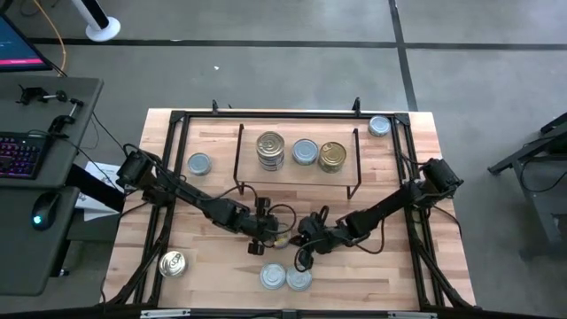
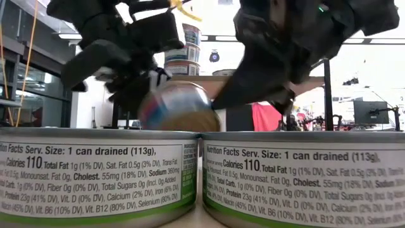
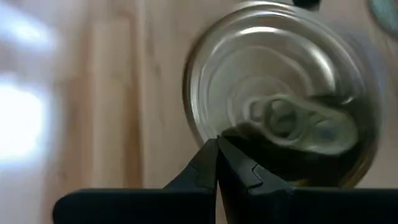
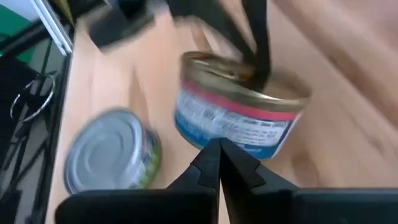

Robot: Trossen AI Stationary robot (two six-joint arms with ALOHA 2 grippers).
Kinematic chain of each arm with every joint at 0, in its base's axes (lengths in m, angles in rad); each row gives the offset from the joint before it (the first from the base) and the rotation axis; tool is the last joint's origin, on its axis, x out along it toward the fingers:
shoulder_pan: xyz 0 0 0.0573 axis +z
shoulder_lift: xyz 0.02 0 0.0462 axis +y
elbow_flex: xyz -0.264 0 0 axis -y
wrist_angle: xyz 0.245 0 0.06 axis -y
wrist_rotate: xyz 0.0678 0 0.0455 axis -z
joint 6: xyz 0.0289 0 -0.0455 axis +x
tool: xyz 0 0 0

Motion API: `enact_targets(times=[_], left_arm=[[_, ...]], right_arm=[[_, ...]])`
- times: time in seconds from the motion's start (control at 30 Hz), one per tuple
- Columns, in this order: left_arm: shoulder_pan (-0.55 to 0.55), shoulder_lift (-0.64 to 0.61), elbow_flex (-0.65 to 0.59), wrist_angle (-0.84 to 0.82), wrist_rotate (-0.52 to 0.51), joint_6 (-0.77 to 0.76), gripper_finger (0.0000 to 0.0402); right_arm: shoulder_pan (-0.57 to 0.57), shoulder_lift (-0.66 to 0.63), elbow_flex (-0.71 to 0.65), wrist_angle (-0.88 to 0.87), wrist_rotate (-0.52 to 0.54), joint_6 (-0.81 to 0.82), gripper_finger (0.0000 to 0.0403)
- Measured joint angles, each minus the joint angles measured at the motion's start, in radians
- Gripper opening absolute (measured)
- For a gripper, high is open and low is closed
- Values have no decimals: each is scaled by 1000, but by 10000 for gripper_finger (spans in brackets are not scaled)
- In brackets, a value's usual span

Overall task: Stack canned seafood by type on shelf
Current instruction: Stack the blue-pink tuna can on top of the blue-pink tuna can on the shelf

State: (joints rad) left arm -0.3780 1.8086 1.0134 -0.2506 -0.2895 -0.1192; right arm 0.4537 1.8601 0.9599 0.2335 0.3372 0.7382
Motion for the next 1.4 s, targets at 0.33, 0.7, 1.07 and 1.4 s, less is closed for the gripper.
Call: enact_targets(times=[0.33, 0.7, 1.07, 1.4], left_arm=[[-23, 7, -5, -33, 21, -25, 0], [-70, -248, -72, -312, -101, -279, 0], [-381, -545, -266, -125, -355, -858, 0], [-547, -676, -264, 159, -542, -830, 0]], right_arm=[[-16, 1, 72, -26, 11, -113, 0], [-54, -46, 336, -296, -302, -328, 10], [-131, 162, 869, -1128, -443, -829, 220], [-124, 392, 1148, -1259, -294, -1235, 337]])
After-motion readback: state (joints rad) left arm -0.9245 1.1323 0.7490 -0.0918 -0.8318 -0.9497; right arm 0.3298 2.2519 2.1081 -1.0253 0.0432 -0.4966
